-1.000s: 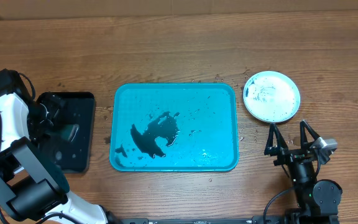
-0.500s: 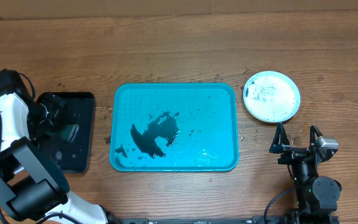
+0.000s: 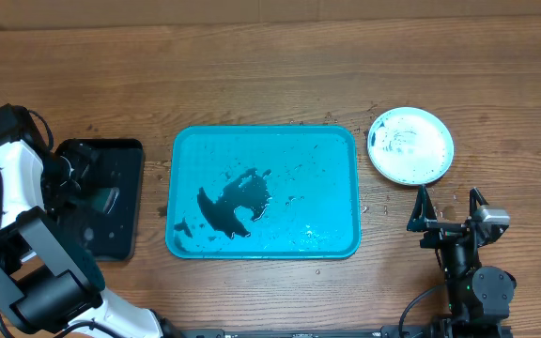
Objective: Clean dirty plates on tray and stack at the side
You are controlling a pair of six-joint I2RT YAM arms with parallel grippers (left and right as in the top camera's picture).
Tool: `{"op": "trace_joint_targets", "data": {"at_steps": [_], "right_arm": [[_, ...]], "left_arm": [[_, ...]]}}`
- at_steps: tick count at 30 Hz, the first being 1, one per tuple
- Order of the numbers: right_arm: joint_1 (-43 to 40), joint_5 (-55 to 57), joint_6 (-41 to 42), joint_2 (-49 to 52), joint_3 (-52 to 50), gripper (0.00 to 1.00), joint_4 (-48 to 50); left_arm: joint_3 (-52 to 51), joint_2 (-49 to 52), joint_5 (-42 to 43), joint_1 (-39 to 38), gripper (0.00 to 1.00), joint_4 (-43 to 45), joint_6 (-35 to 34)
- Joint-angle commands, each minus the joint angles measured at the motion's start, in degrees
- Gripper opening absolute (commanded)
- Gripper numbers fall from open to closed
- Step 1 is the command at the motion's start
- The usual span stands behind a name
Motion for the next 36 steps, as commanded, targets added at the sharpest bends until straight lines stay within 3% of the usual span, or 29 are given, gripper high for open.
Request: {"op": "trace_joint_targets", "data": {"at_steps": [1,15,20,26,36], "right_arm": [[-0.07,0.7,-0.42,-0.63,-0.61,1.0,0.39],[-0.07,0.7,-0.42,-0.63,-0.61,1.0,0.37],[-0.07,0.7,-0.42,-0.63,-0.61,1.0,0.39],[-0.07,0.7,-0.42,-0.63,-0.61,1.0,0.39],[-0.07,0.7,-0.42,-0.63,-0.61,1.0,0.39]], "left_arm": [[-0.44,-1.22,0.17,-0.02,1.0,0.02,0.15],[-0.44,-1.22,0.15,-0.02,1.0,0.02,0.15],[-0.44,-1.38,-3.43,-0.07,1.0,-0.2,1.86],[-0.46,-9.64,4.57,-1.84,1.0,2.43,1.11],[-1.97,-26.58,2.64,-16.13,1.0,11.1,16.63]]}}
